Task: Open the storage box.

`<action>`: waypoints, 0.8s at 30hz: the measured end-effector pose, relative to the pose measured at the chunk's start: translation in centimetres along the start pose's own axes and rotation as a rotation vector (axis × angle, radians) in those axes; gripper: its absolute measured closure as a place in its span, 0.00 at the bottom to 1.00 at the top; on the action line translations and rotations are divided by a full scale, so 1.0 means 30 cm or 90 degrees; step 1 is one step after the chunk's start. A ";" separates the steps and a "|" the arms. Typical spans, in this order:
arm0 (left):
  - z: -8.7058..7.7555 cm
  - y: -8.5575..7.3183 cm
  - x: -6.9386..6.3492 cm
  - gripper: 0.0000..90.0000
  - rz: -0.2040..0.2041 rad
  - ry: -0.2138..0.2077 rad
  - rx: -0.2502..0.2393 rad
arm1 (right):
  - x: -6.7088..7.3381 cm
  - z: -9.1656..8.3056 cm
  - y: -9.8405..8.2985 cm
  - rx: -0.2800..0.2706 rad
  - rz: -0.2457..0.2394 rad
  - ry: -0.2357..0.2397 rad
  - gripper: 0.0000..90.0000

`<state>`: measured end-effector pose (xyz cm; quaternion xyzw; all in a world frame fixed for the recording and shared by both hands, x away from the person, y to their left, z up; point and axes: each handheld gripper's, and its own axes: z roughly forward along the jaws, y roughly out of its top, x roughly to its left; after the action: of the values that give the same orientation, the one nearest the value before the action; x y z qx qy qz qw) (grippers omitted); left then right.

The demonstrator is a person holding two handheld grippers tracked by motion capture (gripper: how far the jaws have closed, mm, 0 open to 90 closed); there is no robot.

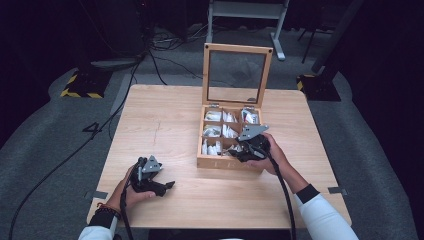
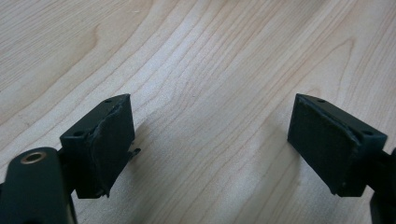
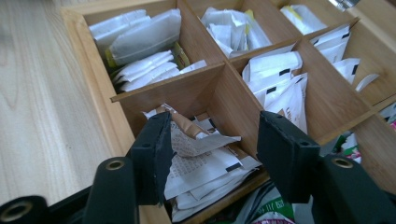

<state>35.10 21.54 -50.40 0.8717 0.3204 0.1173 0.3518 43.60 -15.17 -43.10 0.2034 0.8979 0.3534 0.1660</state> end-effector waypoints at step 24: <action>0.000 0.000 0.000 0.17 0.000 0.000 0.000 | 0.003 0.077 0.040 0.098 -0.013 0.016 0.88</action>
<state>35.10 21.54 -50.40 0.8717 0.3205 0.1170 0.3518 44.83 -13.03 -43.88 0.2018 0.9264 0.2842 0.1424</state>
